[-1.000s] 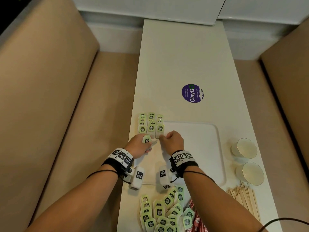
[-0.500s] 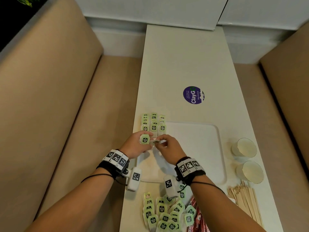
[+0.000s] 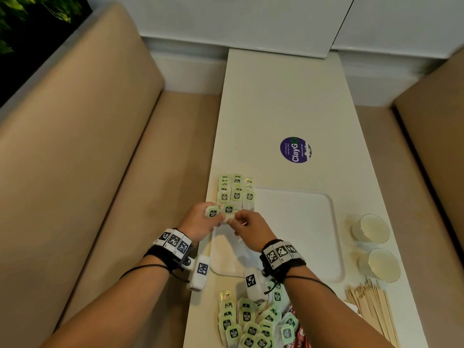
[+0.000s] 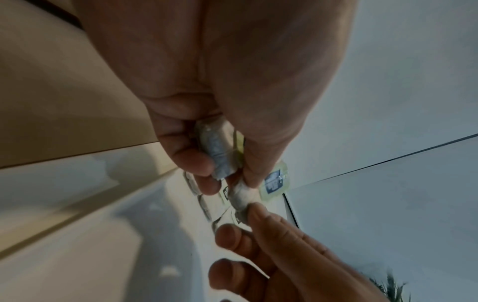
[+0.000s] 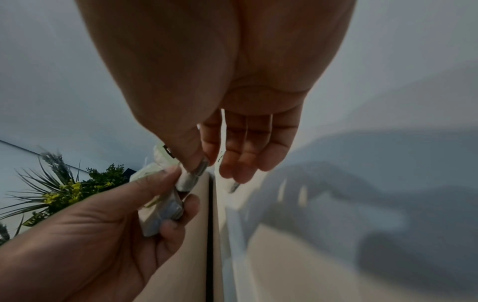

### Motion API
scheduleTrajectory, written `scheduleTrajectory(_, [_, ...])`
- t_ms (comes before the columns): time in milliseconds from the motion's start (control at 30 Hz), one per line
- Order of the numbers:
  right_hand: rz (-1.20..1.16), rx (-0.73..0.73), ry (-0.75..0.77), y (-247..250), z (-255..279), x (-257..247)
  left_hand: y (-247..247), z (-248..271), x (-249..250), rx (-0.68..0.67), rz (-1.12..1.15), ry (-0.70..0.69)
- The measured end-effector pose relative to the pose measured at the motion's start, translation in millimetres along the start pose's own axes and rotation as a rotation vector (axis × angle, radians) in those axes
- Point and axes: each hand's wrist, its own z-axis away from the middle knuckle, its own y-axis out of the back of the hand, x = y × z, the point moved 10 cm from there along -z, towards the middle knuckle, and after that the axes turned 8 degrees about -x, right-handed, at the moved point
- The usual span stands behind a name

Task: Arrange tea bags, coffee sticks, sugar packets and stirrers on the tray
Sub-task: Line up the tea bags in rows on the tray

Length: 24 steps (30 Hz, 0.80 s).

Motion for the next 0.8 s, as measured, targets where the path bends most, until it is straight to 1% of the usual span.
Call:
scheduleTrajectory(67, [-0.019,-0.025,-0.024,-5.1,-1.2,1.5,3.1,-0.6,-3.5,0.000,0.007,0.013])
scheduleTrajectory(167, [-0.004,0.033,-0.033,-0.7,-7.5,-1.2,10.9,-2.2,-7.1,0.040,0.037,0.039])
scheduleTrajectory(300, [0.020,0.091,-0.121,2.4,-19.3,6.6,22.6,-5.9,-16.6,0.083,0.093,0.109])
scheduleTrajectory(433, [0.092,0.091,-0.204,-1.9,-29.1,13.0,25.0,-5.2,-23.2,0.078,0.211,0.139])
scheduleTrajectory(533, [0.116,0.080,-0.254,-7.5,-31.8,14.5,27.4,-6.5,-30.1,0.072,0.246,0.140])
scheduleTrajectory(800, [0.109,0.087,-0.294,-11.0,-38.4,18.7,28.6,-6.4,-39.0,0.019,0.302,0.119])
